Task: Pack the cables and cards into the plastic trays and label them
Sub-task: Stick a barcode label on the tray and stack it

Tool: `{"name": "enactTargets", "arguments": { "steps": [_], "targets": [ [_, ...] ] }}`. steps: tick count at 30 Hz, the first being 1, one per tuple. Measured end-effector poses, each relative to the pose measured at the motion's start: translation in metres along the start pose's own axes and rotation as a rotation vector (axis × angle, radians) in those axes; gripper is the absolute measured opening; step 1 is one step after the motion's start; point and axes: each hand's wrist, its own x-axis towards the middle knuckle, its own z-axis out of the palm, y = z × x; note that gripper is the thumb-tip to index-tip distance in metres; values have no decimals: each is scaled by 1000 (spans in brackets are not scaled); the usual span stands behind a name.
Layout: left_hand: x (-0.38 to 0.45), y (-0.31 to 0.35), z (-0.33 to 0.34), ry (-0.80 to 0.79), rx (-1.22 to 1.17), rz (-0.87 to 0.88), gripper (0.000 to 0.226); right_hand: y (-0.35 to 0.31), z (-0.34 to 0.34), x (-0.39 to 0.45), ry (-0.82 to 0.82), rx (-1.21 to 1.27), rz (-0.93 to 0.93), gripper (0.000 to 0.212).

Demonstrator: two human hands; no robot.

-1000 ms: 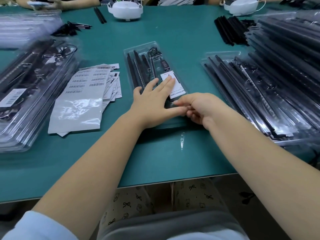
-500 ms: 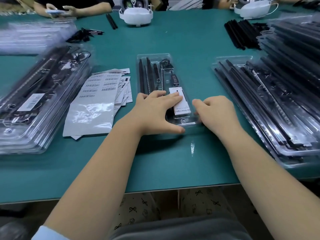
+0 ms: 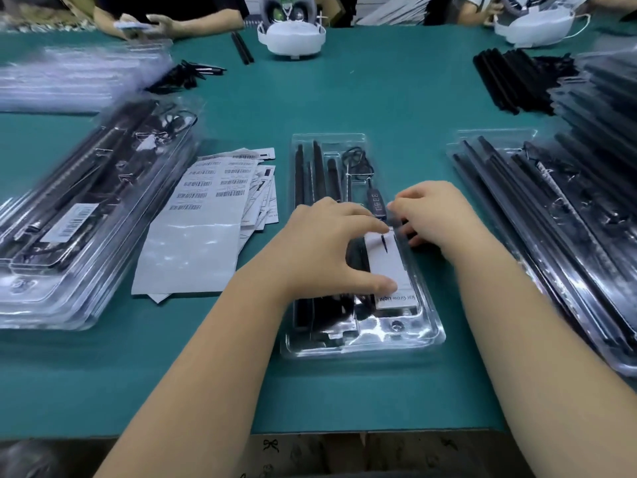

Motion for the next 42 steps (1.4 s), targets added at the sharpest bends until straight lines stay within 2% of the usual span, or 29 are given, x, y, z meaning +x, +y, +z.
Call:
{"name": "enactTargets", "arguments": {
  "steps": [3,7,12,21,25,29,31,35,38,42],
  "targets": [
    [-3,-4,1,-13,6,-4,90,6,1,-1,70,15,-20,17],
    [-6,0,9,-46,25,43,107,8,3,2,74,28,-51,16],
    [-2,2,16,-128,79,32,106,7,9,6,126,-129,-127,29],
    [3,16,19,-283,97,-108,115,8,11,8,151,-180,-104,32],
    [-4,22,21,-249,159,-209,114,7,9,10,121,-198,-88,36],
    [-17,25,23,-124,114,-218,101,4,5,9,12,-270,-60,32],
    [-22,28,21,-46,110,-158,86,5,5,11,-2,-188,-22,34],
    [-38,44,26,170,211,206,24,11,5,19,49,97,83,33],
    [-56,48,38,333,255,253,21,13,3,19,39,188,123,22],
    [-72,50,53,436,200,228,19,12,2,18,55,252,127,15]
  ]
}}
